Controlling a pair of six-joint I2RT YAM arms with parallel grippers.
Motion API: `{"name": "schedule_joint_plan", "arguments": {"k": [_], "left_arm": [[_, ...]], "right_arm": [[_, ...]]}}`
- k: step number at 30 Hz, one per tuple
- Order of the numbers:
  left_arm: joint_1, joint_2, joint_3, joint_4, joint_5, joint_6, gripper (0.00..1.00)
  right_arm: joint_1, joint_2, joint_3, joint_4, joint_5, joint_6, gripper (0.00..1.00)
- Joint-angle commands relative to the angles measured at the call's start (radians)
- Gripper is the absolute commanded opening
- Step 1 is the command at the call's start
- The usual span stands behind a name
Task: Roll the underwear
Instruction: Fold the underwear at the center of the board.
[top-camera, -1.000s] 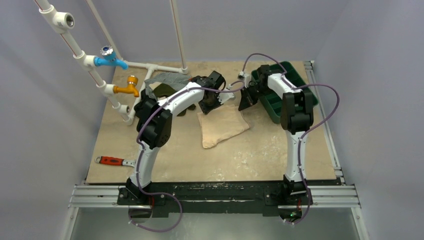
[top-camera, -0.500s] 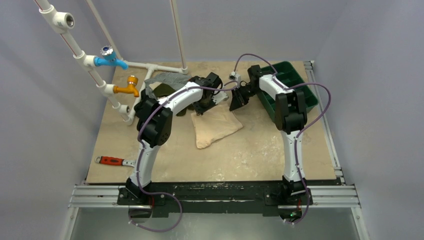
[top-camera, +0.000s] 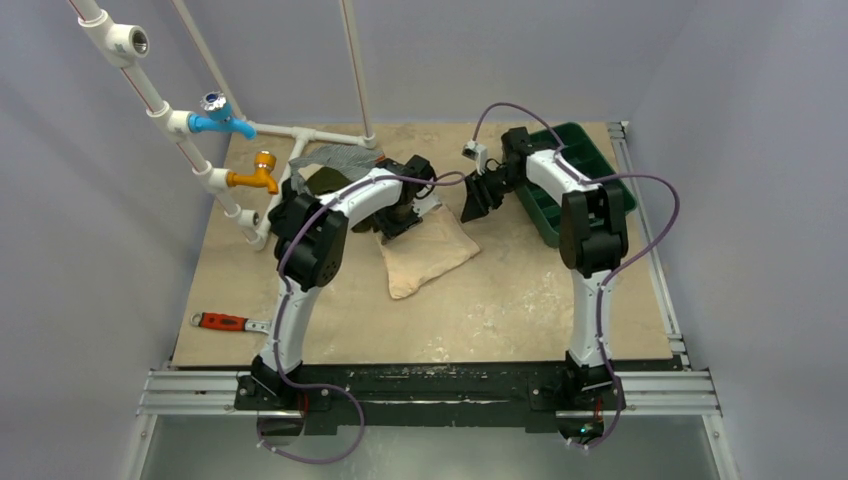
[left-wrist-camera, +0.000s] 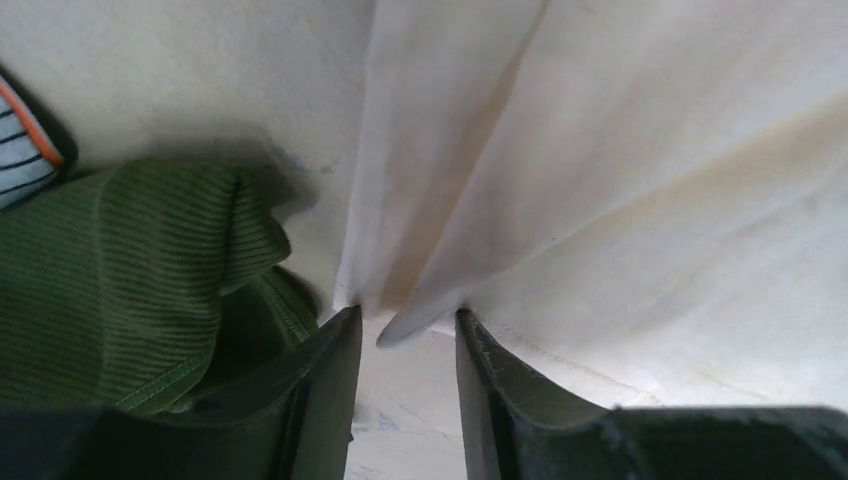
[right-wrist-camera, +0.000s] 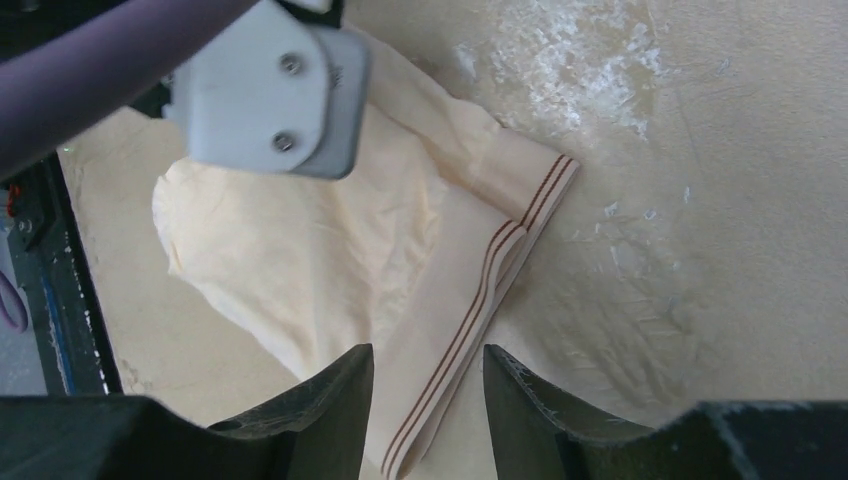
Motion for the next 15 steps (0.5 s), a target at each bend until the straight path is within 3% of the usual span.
{"name": "schedule_joint_plan", "arguments": {"k": [1,7,9,15], "left_arm": [[0.024,-0.045,-0.047,0.042,-0.037,-0.026,0.42],[0.056,-0.107,-0.081,0.071,0.028,-0.042,0.51],[0.068,-0.143,-0.1,0.084,0.075,-0.046,0.58],[0.122,-0.313,-0.199,0.124,0.338,-0.052,0.73]], "right_arm": [[0.001,-0.141,-0.073,0.037,0.011,-0.035,0.45],[0.04,-0.247,-0.224,0.075,0.015,-0.085,0.45],[0.075,-0.278,-0.268,0.091,0.021,-0.1,0.45],[0.185,-0.369,-0.401,0.224,0.034,-0.091,0.44]]}}
